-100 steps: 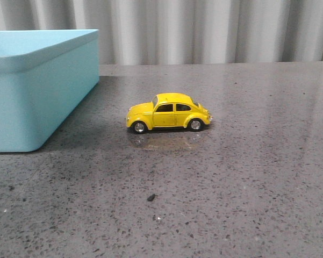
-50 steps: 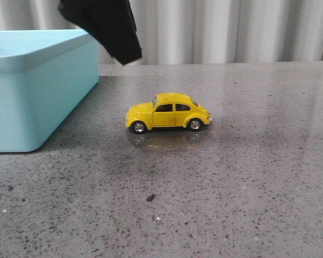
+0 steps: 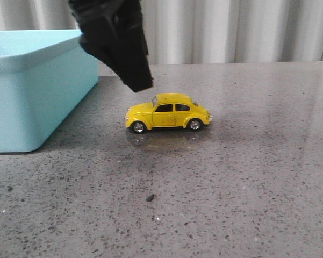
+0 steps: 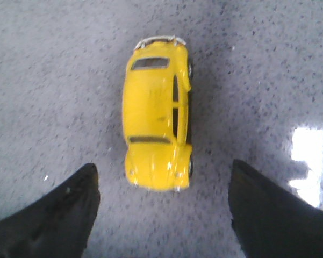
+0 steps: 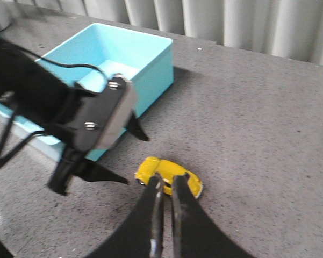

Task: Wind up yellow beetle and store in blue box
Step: 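Lower the open left gripper down over the beetle, then close the left gripper around the beetle's body, then lift the beetle with the left gripper and carry it over the box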

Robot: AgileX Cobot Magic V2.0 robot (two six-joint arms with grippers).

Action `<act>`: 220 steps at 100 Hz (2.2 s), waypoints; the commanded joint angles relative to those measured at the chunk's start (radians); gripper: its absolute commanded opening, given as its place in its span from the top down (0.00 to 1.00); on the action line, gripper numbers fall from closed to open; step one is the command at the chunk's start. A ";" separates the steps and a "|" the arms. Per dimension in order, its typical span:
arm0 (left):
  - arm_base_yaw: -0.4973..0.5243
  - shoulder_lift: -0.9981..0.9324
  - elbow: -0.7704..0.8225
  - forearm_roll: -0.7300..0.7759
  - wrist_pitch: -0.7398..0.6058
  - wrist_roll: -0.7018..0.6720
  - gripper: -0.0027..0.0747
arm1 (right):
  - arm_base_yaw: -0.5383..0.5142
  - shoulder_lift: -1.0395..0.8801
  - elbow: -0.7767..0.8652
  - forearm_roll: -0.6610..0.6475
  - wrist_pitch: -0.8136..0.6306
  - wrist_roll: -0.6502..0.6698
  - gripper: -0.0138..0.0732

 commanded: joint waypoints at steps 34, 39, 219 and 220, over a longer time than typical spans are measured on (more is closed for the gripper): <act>0.035 0.127 -0.221 -0.129 0.017 0.035 0.36 | 0.085 -0.010 -0.022 0.020 -0.062 -0.012 0.90; 0.045 0.134 -0.224 -0.144 0.028 0.035 0.36 | 0.085 -0.010 -0.022 0.020 -0.062 -0.012 0.90; 0.177 0.152 -0.529 -0.284 0.079 0.089 0.89 | 0.087 -0.010 -0.021 -0.011 -0.060 -0.012 0.90; 0.184 0.150 -0.532 -0.284 0.079 0.085 0.89 | 0.087 -0.010 -0.021 -0.011 -0.060 -0.012 0.90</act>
